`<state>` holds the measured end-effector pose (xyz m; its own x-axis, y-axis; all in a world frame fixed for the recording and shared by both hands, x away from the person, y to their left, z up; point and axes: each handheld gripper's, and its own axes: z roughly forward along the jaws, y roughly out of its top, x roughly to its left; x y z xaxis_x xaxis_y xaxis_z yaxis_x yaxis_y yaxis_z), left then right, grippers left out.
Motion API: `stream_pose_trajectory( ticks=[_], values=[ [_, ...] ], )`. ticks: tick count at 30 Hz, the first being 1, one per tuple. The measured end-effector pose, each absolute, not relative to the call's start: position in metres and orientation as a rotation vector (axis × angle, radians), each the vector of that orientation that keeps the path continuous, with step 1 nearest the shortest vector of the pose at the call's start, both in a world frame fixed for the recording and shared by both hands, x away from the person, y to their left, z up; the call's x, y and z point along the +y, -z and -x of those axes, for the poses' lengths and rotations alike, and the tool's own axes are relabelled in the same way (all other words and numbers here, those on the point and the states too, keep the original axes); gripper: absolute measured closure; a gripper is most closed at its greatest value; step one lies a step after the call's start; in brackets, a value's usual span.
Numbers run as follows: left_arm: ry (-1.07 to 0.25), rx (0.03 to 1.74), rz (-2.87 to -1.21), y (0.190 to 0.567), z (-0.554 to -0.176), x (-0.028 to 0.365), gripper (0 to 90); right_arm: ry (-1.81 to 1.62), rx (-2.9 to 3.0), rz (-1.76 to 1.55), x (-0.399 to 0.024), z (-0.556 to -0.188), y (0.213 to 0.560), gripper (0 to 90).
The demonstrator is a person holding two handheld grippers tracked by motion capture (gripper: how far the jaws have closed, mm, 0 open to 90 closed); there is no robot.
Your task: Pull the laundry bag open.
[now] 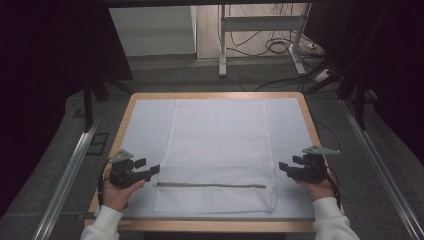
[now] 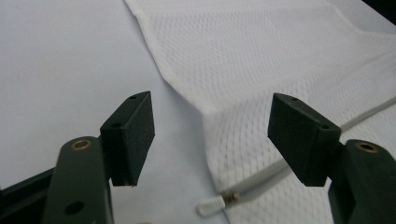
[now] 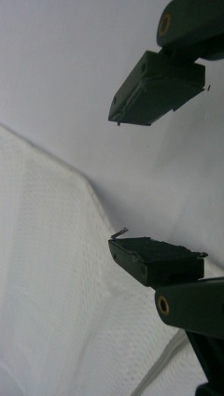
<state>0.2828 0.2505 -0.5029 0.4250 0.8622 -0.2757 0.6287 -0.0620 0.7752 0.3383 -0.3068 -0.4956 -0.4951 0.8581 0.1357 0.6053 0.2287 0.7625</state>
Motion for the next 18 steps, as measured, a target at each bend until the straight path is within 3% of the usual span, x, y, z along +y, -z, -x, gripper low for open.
stream_pose_trajectory(
  ticks=[18],
  values=[
    [-0.294, 1.293, -1.778, 0.5038, -0.2831, 0.2516, 30.7, -1.13, 2.161, -1.369, -0.3121, -0.3369, 0.4949, 29.8]
  ],
)
